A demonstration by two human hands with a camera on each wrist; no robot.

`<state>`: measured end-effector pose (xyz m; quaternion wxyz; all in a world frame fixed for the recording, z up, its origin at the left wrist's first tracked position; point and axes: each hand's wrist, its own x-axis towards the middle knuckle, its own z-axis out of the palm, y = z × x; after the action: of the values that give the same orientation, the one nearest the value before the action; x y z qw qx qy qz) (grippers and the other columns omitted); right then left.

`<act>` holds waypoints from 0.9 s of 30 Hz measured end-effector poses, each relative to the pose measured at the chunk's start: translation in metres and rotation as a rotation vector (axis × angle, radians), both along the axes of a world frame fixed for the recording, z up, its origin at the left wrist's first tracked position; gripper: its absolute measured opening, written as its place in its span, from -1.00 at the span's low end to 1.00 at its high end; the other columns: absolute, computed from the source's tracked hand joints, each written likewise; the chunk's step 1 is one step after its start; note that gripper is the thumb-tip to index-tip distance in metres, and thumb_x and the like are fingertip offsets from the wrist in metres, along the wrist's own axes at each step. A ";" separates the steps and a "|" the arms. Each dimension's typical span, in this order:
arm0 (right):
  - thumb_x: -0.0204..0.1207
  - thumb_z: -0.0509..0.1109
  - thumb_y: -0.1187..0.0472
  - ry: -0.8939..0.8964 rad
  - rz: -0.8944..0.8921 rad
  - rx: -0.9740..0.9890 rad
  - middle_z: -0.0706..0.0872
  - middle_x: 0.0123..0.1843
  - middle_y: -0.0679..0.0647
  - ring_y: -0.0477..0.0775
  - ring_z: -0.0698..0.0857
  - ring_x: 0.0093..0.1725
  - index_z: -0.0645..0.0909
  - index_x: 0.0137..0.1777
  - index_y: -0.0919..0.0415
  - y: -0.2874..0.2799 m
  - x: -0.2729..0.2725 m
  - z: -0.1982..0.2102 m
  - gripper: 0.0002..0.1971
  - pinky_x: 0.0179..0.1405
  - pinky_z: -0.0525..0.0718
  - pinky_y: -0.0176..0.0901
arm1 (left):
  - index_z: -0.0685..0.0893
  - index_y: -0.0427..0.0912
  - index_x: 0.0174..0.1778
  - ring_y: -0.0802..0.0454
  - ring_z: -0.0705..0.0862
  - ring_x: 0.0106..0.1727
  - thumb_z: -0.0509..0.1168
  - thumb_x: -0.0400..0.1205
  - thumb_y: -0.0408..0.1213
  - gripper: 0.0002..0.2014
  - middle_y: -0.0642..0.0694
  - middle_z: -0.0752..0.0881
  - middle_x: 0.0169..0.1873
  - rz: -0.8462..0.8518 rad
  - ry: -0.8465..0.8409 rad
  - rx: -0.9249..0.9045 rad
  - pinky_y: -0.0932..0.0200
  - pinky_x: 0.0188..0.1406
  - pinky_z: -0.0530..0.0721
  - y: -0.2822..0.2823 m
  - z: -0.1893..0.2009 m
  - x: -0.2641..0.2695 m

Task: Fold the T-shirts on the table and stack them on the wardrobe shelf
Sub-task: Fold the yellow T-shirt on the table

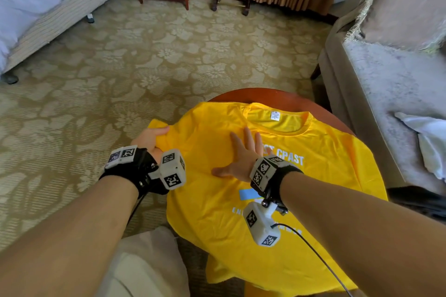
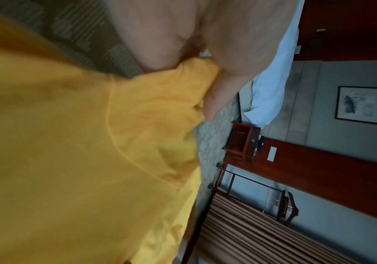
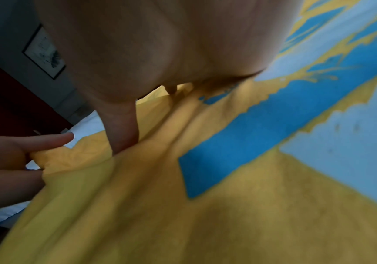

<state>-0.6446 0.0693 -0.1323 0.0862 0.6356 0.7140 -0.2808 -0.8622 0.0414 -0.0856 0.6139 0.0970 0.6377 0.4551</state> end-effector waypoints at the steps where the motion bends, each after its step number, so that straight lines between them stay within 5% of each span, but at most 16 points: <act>1: 0.14 0.47 -0.50 0.003 -0.002 0.001 -0.51 0.66 -0.13 0.17 -0.50 0.63 -0.31 0.64 -0.30 0.000 0.000 0.001 0.25 0.57 -0.19 0.52 | 0.41 -0.28 0.57 -0.33 0.69 0.12 0.23 0.74 -0.21 -0.53 -0.28 0.58 0.42 -0.004 -0.018 0.002 -0.08 -0.22 0.58 0.003 0.002 0.000; 3: 0.14 0.49 -0.48 0.009 -0.004 0.000 -0.49 0.66 -0.13 0.16 -0.48 0.64 -0.28 0.65 -0.30 0.001 0.001 0.003 0.24 0.57 -0.20 0.52 | 0.35 -0.33 0.59 -0.34 0.53 0.43 0.23 0.74 -0.22 -0.49 -0.19 0.53 0.40 -0.005 0.028 0.024 -0.20 0.11 0.55 0.009 0.007 0.000; 5: 0.16 0.51 -0.44 0.014 0.003 -0.005 -0.47 0.67 -0.13 0.16 -0.46 0.65 -0.25 0.66 -0.29 0.002 0.003 0.006 0.22 0.58 -0.20 0.50 | 0.44 -0.34 0.53 -0.32 0.55 0.41 0.31 0.69 -0.24 -0.50 -0.28 0.54 0.44 0.026 0.171 0.078 -0.19 0.32 0.52 0.015 0.010 -0.001; 10: 0.29 0.47 -0.38 0.035 -0.009 -0.018 -0.37 0.71 -0.10 0.16 -0.35 0.68 -0.15 0.69 -0.20 0.008 0.005 0.015 0.11 0.62 -0.06 0.41 | 0.71 -0.13 0.26 0.06 0.75 -0.07 0.50 0.44 -0.55 -0.52 -0.05 0.79 -0.03 0.087 0.384 0.356 0.10 -0.05 0.69 0.018 0.024 0.010; 14: 0.42 0.42 -0.29 0.193 -0.165 -0.057 -0.32 0.72 -0.10 0.12 -0.20 0.71 -0.04 0.72 -0.12 0.020 0.008 0.014 -0.03 0.65 0.13 0.25 | 0.74 -0.15 0.19 0.28 0.77 -0.06 0.49 0.44 -0.60 -0.56 0.06 0.81 -0.03 -0.419 0.580 0.557 0.44 -0.16 0.67 0.007 0.043 0.041; 17: 0.51 0.39 -0.17 0.246 -0.262 0.014 -0.23 0.74 -0.03 0.16 -0.01 0.71 0.12 0.69 -0.04 0.025 0.017 0.017 -0.19 0.62 0.19 0.11 | 0.71 -0.21 0.19 0.08 0.77 0.07 0.50 0.41 -0.63 -0.55 -0.07 0.79 0.09 -0.750 0.511 0.556 0.26 0.04 0.73 0.002 0.046 0.057; 21: 0.53 0.39 0.07 0.369 -0.370 0.109 0.24 0.62 0.14 0.23 0.31 0.56 0.28 0.61 0.08 0.026 0.027 0.034 -0.35 0.49 0.42 0.11 | 0.75 -0.29 0.11 0.11 0.75 -0.07 0.49 0.46 -0.57 -0.69 -0.14 0.81 -0.03 -0.622 0.616 0.470 0.45 -0.23 0.65 0.007 0.036 0.052; 24: 0.51 0.41 0.01 0.294 -0.331 0.147 0.37 0.50 0.10 0.21 0.39 0.46 0.36 0.53 0.01 0.020 0.022 0.044 -0.41 0.31 0.58 0.12 | 0.80 -0.09 -0.13 0.06 0.77 -0.03 0.55 0.42 -0.42 -0.82 -0.04 0.83 -0.14 -0.631 0.865 0.364 0.25 -0.05 0.70 0.010 0.013 0.038; 27: 0.52 0.41 0.03 0.242 -0.139 0.226 0.38 0.50 0.04 0.18 0.30 0.50 0.44 0.43 -0.08 0.012 0.010 0.048 -0.52 0.34 0.48 0.08 | 0.79 -0.06 -0.15 0.11 0.74 -0.11 0.56 0.43 -0.33 -0.85 0.01 0.81 -0.20 -0.726 1.002 0.307 0.20 -0.02 0.70 0.004 -0.002 0.036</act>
<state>-0.6351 0.0813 -0.0840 -0.0919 0.6505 0.7006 -0.2785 -0.8262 0.0453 -0.0880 0.3354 0.5949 0.7015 0.2038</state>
